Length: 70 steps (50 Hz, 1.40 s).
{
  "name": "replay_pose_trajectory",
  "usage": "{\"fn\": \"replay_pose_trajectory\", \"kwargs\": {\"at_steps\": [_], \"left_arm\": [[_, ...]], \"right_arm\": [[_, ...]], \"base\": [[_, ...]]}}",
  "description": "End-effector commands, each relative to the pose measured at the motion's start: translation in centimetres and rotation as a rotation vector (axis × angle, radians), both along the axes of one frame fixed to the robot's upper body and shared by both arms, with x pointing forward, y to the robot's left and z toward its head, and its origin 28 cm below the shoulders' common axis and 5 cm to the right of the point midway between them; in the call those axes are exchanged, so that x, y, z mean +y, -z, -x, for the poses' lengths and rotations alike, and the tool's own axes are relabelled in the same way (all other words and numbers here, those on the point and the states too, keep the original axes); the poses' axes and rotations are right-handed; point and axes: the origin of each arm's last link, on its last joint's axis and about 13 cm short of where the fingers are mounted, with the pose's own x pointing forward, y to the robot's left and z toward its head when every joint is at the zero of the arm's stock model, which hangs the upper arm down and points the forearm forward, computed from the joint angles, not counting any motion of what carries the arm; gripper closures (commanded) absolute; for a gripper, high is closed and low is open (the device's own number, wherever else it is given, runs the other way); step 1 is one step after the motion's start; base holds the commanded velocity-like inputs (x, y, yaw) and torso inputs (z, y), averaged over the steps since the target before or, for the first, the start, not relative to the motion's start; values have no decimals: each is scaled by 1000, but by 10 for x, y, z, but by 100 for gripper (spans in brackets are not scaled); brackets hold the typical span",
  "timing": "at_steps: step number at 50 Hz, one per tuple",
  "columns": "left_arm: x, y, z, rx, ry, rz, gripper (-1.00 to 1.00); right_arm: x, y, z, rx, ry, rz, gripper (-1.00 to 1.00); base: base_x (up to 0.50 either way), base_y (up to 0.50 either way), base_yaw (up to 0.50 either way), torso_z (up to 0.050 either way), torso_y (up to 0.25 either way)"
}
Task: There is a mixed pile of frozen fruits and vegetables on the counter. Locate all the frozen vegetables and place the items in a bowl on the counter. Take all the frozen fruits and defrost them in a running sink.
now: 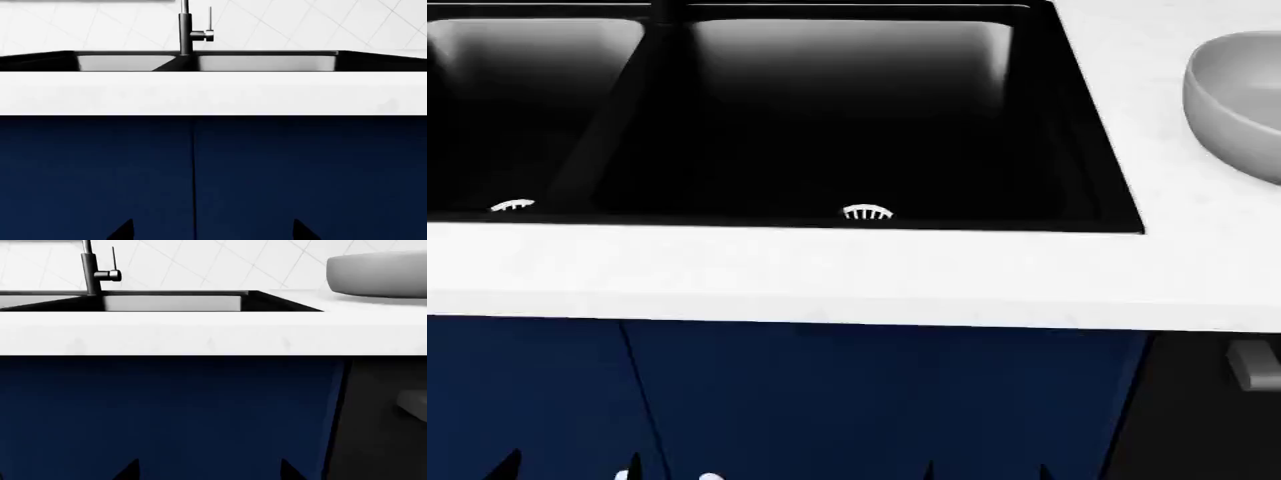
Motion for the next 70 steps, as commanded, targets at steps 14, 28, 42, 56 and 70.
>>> {"fn": "replay_pose_trajectory", "kwargs": {"at_steps": [14, 28, 42, 56, 70], "left_arm": [[-1, 0, 0, 9, 3, -5, -100], [-1, 0, 0, 12, 1, -2, -100], [-1, 1, 0, 14, 6, 7, -100], [-2, 0, -1, 16, 5, 7, -100], [-1, 1, 1, 22, 8, 5, -100]], "right_arm": [[0, 2, 3, 27, 12, 5, -100], [0, 3, 2, 31, 13, 9, -100], [0, 3, 1, 31, 16, 12, -100], [0, 2, 2, 24, 17, 20, -100], [-1, 2, 1, 26, 18, 22, -100]], "base": [[0, 0, 0, 0, 0], [0, -499, 0, 0, 0], [0, -500, 0, 0, 0], [0, -500, 0, 0, 0], [0, -500, 0, 0, 0]]}}
